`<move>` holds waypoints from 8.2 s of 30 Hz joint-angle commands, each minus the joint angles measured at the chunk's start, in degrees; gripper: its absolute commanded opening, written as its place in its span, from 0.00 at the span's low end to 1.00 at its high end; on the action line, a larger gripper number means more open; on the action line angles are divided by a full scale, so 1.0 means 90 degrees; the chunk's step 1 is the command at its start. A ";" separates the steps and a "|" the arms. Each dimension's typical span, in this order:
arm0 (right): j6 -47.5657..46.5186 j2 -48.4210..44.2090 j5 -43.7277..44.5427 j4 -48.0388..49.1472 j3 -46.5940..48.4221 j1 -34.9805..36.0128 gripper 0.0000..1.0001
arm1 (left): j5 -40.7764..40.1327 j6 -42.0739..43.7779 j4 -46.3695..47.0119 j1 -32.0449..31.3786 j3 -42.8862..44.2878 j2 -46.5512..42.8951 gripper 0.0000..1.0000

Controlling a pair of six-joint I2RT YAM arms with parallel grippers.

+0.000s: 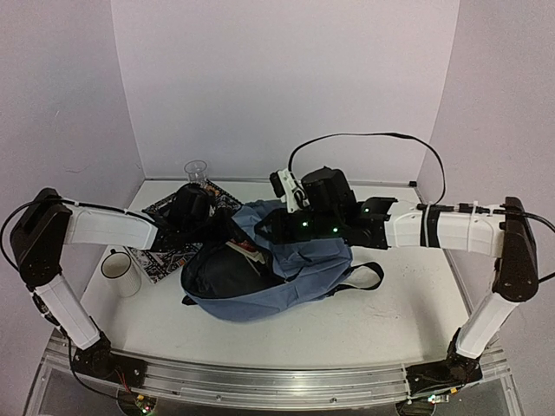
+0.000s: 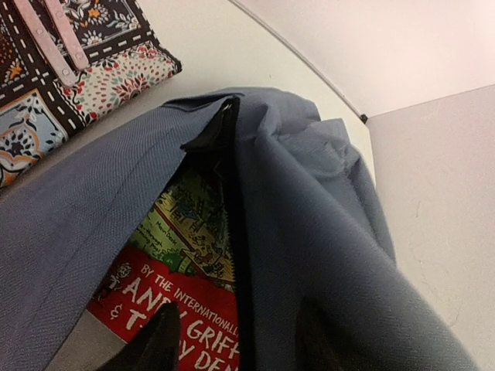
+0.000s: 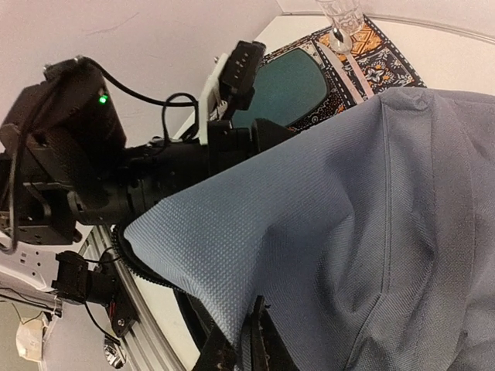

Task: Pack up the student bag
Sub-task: Place the book in the largest pocket of the bag, then place the largest pocket of the student bag, then hold the student bag at the center of the board, then pick up the largest pocket of the bag from the student bag, then zip the largest pocket of the bag in the student bag, then hold the largest pocket of the student bag, then zip the largest pocket of the bag in the student bag, then hold the largest pocket of the student bag, then zip the largest pocket of the bag in the student bag.

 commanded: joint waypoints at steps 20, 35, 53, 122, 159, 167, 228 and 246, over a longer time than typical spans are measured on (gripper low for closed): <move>0.0002 -0.1044 0.0439 -0.1949 -0.1134 -0.0622 0.75 | -0.1438 0.1967 -0.4440 -0.0127 0.0428 -0.3053 0.77; 0.2340 -0.1610 0.1034 -0.1480 -0.2962 -0.1151 0.98 | -0.1310 0.2139 -0.4504 -0.1970 0.1765 -0.1462 0.74; 0.2661 -0.0891 0.0364 -0.0020 -0.3227 -0.1158 0.53 | -0.0742 0.2573 -0.4516 -0.2929 0.3347 0.1095 0.52; 0.0530 -0.1137 0.0626 -0.0566 -0.2668 -0.4329 0.00 | -0.2066 0.1580 -0.5708 -0.2923 0.1738 -0.0596 0.00; 0.4881 -0.2283 0.0466 -0.0631 -0.3143 -0.0855 0.82 | -0.0358 0.2385 -0.3861 -0.2935 0.3542 0.0320 0.00; 0.5302 -0.1320 0.0456 -0.0498 -0.2645 -0.0387 0.72 | -0.0273 0.2454 -0.3711 -0.2933 0.3383 0.0165 0.00; -0.4318 -0.0436 0.1624 -0.1514 -0.0272 0.0406 0.76 | 0.0516 0.2594 -0.3078 -0.1249 0.2323 -0.0867 0.00; -0.4481 -0.0811 0.1241 -0.1648 -0.0874 0.0863 0.00 | -0.0101 0.3075 -0.3118 -0.0734 0.3170 -0.0035 0.00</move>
